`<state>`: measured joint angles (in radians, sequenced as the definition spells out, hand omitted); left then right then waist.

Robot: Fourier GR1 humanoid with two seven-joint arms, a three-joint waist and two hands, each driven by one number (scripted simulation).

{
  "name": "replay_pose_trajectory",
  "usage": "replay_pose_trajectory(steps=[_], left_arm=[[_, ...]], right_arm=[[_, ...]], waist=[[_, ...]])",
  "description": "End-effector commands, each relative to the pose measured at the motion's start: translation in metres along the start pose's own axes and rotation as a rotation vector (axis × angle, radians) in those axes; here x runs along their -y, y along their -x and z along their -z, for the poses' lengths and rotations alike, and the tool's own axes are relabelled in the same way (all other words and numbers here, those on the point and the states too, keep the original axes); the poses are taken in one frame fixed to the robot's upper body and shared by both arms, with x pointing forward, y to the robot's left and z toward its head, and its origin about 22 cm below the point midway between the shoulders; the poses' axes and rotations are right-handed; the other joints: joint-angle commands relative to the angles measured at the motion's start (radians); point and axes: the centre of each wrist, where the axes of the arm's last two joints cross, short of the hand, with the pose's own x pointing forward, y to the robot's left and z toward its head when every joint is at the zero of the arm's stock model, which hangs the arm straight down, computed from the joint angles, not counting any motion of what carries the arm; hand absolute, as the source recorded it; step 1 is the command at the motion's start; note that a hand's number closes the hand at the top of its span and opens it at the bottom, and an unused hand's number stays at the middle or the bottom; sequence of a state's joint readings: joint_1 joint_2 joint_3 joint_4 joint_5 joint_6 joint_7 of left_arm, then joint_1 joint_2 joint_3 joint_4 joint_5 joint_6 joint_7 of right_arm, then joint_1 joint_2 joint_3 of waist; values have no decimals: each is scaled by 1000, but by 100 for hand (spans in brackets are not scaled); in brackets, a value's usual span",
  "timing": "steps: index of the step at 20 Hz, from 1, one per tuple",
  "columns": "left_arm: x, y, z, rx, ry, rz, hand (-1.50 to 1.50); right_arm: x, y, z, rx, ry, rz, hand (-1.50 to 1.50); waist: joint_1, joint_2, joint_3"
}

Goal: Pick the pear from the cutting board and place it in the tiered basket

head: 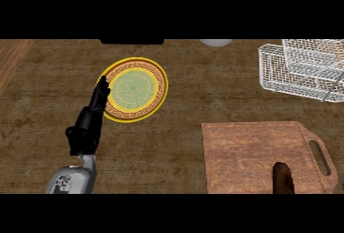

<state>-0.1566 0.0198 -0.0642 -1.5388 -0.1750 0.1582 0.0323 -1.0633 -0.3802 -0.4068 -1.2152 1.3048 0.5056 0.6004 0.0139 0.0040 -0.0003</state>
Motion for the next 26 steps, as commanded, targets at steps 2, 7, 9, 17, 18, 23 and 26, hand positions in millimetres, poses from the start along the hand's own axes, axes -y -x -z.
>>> replay_pose_trajectory(steps=[2,7,9,17,18,23,26], left_arm=[[-4,-6,-3,-13,32,-8,0],[2,-18,8,-2,1,-10,0],[3,6,10,6,1,-1,0],[-10,-4,1,3,17,3,0],[9,-7,11,5,20,-35,0],[10,-9,3,-5,10,-3,0],[-3,1,-9,3,15,4,0]], right_arm=[[-22,17,30,-12,34,-54,150],[-29,36,51,-25,26,-118,150],[-40,40,56,-21,28,-111,150],[-53,86,79,-153,-49,258,-150],[-65,85,78,-151,-52,298,-150],[-25,82,82,-157,56,498,-150],[-15,116,84,-231,155,595,-150]], waist=[[5,1,0],[2,2,0],[0,3,0],[17,7,1],[9,8,1],[8,3,1],[2,-1,1]])
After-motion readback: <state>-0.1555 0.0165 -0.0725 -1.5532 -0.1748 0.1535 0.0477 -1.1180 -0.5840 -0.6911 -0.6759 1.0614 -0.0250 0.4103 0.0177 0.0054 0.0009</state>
